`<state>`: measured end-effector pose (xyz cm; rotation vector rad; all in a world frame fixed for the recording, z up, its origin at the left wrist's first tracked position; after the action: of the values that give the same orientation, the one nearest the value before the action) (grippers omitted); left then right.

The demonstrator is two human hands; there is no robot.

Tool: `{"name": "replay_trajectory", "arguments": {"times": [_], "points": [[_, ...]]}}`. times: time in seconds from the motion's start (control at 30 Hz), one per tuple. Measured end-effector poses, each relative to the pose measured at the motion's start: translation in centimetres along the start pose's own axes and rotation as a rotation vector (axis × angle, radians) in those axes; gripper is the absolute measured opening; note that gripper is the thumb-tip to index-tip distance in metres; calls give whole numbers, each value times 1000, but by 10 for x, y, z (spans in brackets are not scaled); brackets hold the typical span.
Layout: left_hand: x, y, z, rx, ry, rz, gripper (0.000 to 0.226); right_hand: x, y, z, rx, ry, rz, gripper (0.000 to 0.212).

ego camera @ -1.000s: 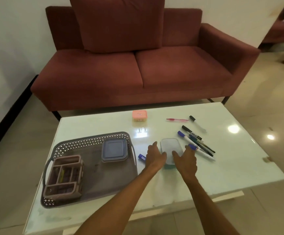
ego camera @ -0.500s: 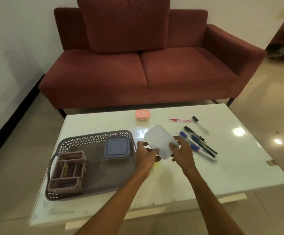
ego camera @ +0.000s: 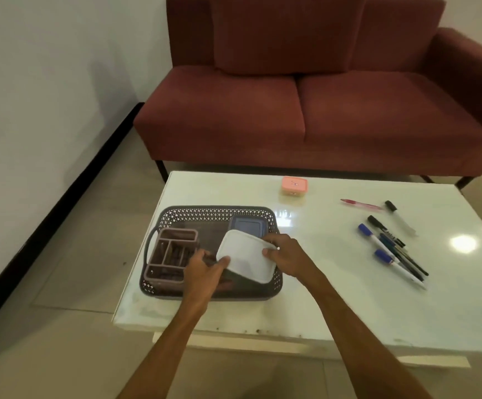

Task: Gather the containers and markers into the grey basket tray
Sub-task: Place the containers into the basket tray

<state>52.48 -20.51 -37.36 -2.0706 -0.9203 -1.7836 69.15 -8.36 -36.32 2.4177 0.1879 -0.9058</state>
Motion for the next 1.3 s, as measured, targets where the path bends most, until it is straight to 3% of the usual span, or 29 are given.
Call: {"name": "replay_trajectory", "arguments": {"times": [0.2, 0.33, 0.53, 0.8, 1.0, 1.07, 1.3], "points": [[-20, 1, -3, -135, -452, 69, 28, 4, 0, 28, 94, 240, 5, 34], [-21, -6, 3, -237, -655, 58, 32, 5, 4, 39, 216, 367, -22, 32], [-14, -17, 5, -313, -841, 57, 37, 2, 1, 45, 246, 533, -28, 24], [-16, -16, 8, -335, -881, 61, 43, 7, -3, 45, 257, 533, -81, 32], [7, -15, 19, -189, -1018, 293, 50, 9, -8, 12, 381, 393, -156, 17], [20, -23, 26, -171, -937, 392, 49, 7, -12, 0, 427, 358, -164, 17], [55, -70, 47, -349, -609, 627, 45, -1, -39, -25, 471, 198, -81, 39]]}}
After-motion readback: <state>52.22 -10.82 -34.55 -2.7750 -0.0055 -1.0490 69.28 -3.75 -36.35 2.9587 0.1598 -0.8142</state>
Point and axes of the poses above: each hand's wrist, its own y-axis away from the middle knuckle, its own z-axis out of the palm, x = y × z, the point moved 1 cm from there along -y, towards the middle knuckle, and after that the axes turned 14 degrees about z, right-handed, at the moved point
